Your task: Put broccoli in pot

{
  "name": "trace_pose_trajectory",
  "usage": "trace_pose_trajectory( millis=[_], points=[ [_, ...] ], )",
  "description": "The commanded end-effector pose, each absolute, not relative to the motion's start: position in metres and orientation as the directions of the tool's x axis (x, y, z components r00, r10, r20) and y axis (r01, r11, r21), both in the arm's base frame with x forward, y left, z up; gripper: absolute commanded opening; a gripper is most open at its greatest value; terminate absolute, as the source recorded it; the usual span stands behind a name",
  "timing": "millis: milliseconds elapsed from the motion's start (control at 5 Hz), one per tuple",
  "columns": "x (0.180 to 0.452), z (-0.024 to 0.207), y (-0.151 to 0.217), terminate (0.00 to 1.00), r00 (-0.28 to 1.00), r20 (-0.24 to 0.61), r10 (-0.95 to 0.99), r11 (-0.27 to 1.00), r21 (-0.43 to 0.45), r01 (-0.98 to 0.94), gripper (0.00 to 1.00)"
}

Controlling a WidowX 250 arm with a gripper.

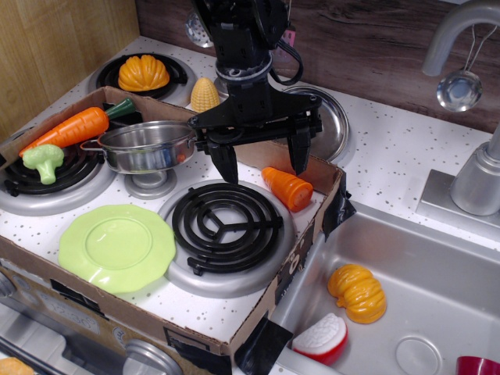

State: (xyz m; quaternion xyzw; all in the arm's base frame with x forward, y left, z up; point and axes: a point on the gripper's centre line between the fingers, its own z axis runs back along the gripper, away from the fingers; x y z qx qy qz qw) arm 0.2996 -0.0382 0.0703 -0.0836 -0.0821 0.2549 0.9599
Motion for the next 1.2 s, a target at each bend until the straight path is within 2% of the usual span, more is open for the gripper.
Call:
trace_pose_trajectory(
  millis=[0,200,600,800,1000],
  points=[
    [0.300,0.070,-0.038,0.00,0.857,0.115,0.503,0.856,-0.202,-0.476,1.00],
    [0.281,0.083,-0.031,0.00,0.790,0.142,0.596,0.799,-0.205,-0.566,1.00],
    [0.262,0.124,-0.014,0.00,0.755,0.186,0.629,0.777,-0.105,-0.621,1.00],
    [0.256,0.117,0.014,0.00,0.687,0.140,0.713,0.697,-0.035,-0.717,1.00],
    [0.255,0.102,0.045,0.00,0.666,0.076,0.742,0.669,-0.027,-0.743,1.00]
  ],
)
